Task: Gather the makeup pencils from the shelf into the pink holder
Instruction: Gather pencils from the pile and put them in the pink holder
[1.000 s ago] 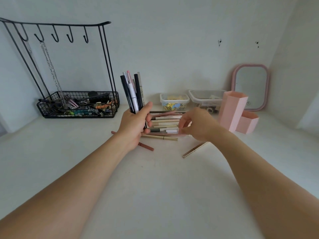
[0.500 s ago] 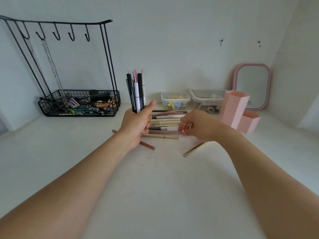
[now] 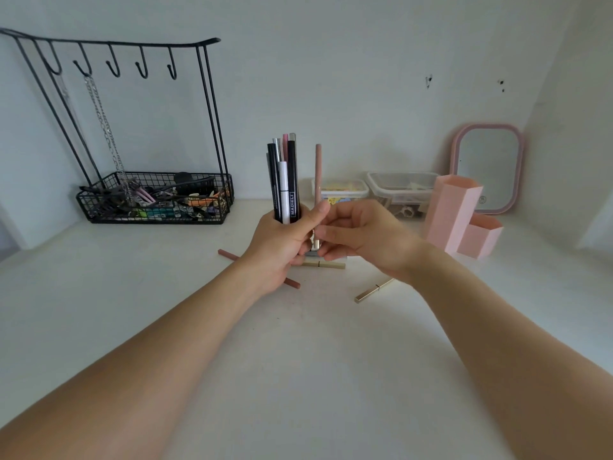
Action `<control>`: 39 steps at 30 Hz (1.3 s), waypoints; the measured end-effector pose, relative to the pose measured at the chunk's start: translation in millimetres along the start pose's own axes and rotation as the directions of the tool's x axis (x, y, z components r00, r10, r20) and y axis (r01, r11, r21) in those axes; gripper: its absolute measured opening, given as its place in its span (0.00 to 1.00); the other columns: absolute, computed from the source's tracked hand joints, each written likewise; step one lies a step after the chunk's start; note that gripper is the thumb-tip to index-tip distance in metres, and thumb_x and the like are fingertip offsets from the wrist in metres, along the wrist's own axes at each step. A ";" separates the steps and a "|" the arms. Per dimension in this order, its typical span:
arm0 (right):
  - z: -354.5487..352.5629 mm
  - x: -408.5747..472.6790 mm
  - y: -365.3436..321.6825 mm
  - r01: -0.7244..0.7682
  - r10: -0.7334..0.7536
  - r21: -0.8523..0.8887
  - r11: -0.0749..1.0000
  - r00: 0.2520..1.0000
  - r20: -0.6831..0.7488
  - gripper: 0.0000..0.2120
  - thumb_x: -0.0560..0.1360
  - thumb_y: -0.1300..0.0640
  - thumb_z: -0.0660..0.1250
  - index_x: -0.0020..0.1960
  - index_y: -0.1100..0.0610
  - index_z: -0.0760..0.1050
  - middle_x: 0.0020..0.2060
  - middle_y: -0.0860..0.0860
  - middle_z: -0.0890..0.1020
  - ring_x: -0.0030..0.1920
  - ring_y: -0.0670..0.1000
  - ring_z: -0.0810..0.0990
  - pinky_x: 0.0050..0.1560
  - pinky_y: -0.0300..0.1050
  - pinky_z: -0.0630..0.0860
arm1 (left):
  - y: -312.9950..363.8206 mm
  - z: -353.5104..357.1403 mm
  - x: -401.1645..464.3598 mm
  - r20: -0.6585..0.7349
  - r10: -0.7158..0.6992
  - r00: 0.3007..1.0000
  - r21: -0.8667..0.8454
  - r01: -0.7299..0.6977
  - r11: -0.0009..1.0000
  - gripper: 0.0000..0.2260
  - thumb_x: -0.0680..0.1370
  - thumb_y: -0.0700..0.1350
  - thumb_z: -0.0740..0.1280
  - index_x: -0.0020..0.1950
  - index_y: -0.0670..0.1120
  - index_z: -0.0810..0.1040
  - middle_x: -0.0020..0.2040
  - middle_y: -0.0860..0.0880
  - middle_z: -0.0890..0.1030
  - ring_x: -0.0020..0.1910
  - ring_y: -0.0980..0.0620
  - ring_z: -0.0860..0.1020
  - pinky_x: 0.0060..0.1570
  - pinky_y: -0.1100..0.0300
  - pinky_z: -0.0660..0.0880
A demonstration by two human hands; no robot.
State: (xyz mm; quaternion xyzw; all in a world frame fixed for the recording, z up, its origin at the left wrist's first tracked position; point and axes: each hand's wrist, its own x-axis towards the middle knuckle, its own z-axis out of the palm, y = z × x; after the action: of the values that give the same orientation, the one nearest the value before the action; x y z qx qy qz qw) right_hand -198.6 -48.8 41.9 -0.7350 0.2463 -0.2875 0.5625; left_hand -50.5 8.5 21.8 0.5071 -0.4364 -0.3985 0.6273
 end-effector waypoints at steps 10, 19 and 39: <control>12.3 0.1 6.8 0.032 -0.029 0.025 0.999 0.995 -0.098 0.11 0.70 0.68 0.75 0.51 0.70 0.80 0.41 0.65 0.84 0.38 0.53 0.83 0.43 0.42 0.83 | -1.4 -0.2 -1.1 -0.088 0.012 0.996 0.118 -0.001 0.993 0.10 0.74 0.46 0.76 0.36 0.46 0.78 0.24 0.53 0.72 0.22 0.56 0.68 0.21 0.66 0.61; 11.6 -8.6 -10.7 0.018 -0.023 0.139 0.990 0.999 0.035 0.19 0.74 0.52 0.72 0.55 0.67 0.75 0.43 0.61 0.82 0.41 0.61 0.81 0.42 0.56 0.77 | -1.1 10.9 -13.8 0.036 0.164 0.986 0.467 -0.162 0.869 0.13 0.80 0.46 0.67 0.38 0.40 0.77 0.26 0.47 0.77 0.22 0.52 0.73 0.24 0.62 0.69; -31.2 -55.1 -23.0 0.023 0.039 0.085 0.996 0.751 -0.659 0.18 0.74 0.51 0.72 0.30 0.56 0.73 0.26 0.52 0.77 0.33 0.53 0.81 0.34 0.43 0.73 | -23.4 20.8 -21.8 0.207 0.297 0.932 0.465 -0.361 0.808 0.17 0.73 0.48 0.79 0.59 0.53 0.79 0.47 0.50 0.82 0.46 0.56 0.81 0.43 0.67 0.74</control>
State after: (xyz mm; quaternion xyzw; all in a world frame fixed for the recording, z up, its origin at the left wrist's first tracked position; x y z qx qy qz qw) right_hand -258.9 -26.7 62.5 -0.5598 0.4192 -0.5366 0.4723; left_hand -78.2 19.2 -2.2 0.5414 -0.6434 -0.1892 0.5071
